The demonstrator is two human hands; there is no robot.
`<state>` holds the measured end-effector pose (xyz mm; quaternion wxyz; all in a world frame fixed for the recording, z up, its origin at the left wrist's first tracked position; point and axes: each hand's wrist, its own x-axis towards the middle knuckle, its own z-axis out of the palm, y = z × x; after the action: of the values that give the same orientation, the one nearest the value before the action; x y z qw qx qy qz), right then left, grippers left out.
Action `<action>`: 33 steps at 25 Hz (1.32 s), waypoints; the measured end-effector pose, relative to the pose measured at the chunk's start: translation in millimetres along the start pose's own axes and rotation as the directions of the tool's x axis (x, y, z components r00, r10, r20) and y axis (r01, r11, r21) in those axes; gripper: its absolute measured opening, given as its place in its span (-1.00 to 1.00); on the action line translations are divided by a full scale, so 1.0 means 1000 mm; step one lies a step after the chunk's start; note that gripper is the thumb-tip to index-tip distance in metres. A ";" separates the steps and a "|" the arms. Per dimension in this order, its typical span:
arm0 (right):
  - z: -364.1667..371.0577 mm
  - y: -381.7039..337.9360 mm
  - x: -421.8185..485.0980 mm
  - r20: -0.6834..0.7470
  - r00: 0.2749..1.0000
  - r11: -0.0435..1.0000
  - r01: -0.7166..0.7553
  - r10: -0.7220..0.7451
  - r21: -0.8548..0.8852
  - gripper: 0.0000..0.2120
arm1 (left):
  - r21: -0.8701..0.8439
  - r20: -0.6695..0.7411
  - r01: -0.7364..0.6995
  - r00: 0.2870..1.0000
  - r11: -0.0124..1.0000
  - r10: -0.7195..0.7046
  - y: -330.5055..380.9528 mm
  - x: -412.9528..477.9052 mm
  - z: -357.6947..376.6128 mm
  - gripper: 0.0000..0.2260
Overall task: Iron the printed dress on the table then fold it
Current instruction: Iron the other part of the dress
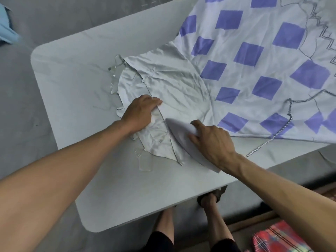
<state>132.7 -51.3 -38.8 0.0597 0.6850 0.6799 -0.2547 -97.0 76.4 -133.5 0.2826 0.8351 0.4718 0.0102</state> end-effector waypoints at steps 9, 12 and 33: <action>0.011 0.012 0.015 -0.130 0.961 0.968 -0.232 0.244 0.100 -0.65 | 0.192 0.190 -0.078 0.981 0.978 0.041 -0.007 0.003 -0.004 -0.47; 0.024 -0.008 0.007 -0.096 0.983 0.987 -0.151 0.157 0.060 -0.65 | 0.122 0.288 -0.019 0.958 0.992 -0.017 -0.005 0.003 -0.010 -0.37; -0.005 0.022 0.026 -0.125 0.935 0.930 -0.303 0.332 0.206 -0.65 | 0.165 0.290 -0.001 0.956 0.986 -0.047 0.020 -0.011 -0.010 -0.37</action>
<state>153.9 -27.3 -51.8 -0.0172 0.8067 0.5359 -0.2483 -89.9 64.2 -112.6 0.2802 0.8421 0.4336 -0.1557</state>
